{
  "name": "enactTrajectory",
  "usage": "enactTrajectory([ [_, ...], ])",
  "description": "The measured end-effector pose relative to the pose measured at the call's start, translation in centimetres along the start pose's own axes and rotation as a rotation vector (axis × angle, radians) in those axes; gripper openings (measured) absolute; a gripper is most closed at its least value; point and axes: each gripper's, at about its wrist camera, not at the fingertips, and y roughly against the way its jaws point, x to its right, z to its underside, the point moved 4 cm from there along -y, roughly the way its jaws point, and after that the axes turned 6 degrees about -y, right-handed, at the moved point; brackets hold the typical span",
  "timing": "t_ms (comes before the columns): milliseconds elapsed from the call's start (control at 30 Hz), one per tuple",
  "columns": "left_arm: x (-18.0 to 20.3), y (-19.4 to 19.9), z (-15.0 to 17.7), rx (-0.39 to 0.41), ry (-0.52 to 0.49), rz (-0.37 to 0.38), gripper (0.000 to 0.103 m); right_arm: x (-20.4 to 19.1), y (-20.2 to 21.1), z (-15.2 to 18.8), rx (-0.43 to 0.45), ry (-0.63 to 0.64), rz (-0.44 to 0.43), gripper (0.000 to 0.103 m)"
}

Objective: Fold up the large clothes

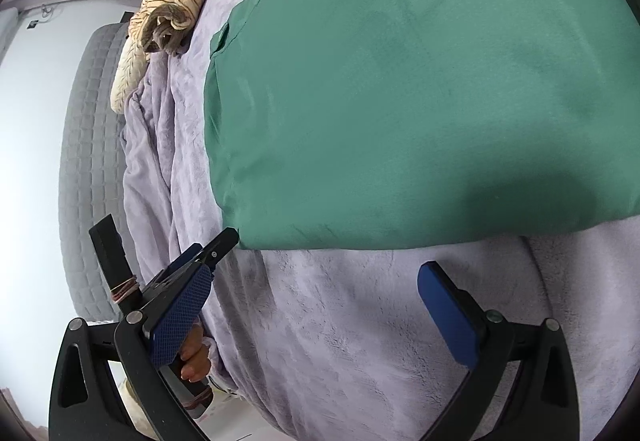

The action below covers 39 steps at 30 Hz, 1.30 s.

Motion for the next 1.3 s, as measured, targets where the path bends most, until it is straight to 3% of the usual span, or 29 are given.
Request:
enactTrajectory([
  [233, -3.2, -0.5, -1.2, -0.005, 0.154, 0.193, 0.103, -0.9, -2.9, -0.6, -0.008, -0.083, -0.119, 0.103],
  [367, -4.4, -1.3, -1.6, -0.023, 0.190, 0.310, 0.103, -0.9, -5.6, -0.9, -0.012, -0.168, -0.194, 0.103],
  [433, -4.4, -1.7, -1.6, -0.034, 0.198, 0.368, 0.103, -0.6, -6.5, -1.1, 0.020, -0.226, -0.227, 0.103],
  [500, -4.5, -2.1, -1.8, -0.045, 0.207, 0.433, 0.103, -0.3, -6.6, -1.4, 0.059, -0.289, -0.272, 0.096],
  [533, -4.6, -2.2, -2.0, -0.051, 0.214, 0.463, 0.103, -0.2, -6.6, -1.5, 0.066, -0.312, -0.303, 0.069],
  [567, -4.8, -2.5, -2.2, -0.055, 0.223, 0.483, 0.103, -0.1, -6.6, -1.7, 0.063, -0.329, -0.331, 0.026],
  [600, -4.9, -2.7, -2.5, -0.061, 0.231, 0.505, 0.103, -0.1, -6.7, -1.9, 0.052, -0.333, -0.339, 0.013],
  [700, -5.1, -2.6, -3.8, -0.060, 0.247, 0.574, 0.103, -1.3, -5.1, -2.4, 0.060, -0.276, -0.392, 0.010],
  [867, -3.2, -0.5, -7.3, -0.001, 0.209, 0.764, 0.103, -5.0, -1.3, -3.2, 0.096, -0.127, -0.445, 0.010],
  [1000, -0.2, -2.8, -8.9, -0.115, 0.191, 0.898, 0.103, -6.0, -0.3, -3.6, 0.100, -0.101, -0.466, 0.010],
  [1100, 2.1, -4.6, -10.1, -0.160, 0.230, 0.940, 0.102, -5.7, -1.0, -3.4, 0.084, -0.094, -0.441, 0.010],
  [1167, 3.8, -4.7, -10.7, -0.145, 0.163, 0.840, 0.059, -4.7, -2.2, -2.8, 0.044, -0.111, -0.400, 0.010],
  [1200, 4.8, -5.2, -10.7, -0.165, 0.116, 0.752, 0.031, -4.2, -2.6, -2.4, 0.019, -0.114, -0.371, 0.010],
  [1300, 5.8, -4.9, -10.6, -0.154, 0.054, 0.643, 0.024, -2.8, -3.8, -0.6, -0.103, -0.088, -0.228, 0.014],
])
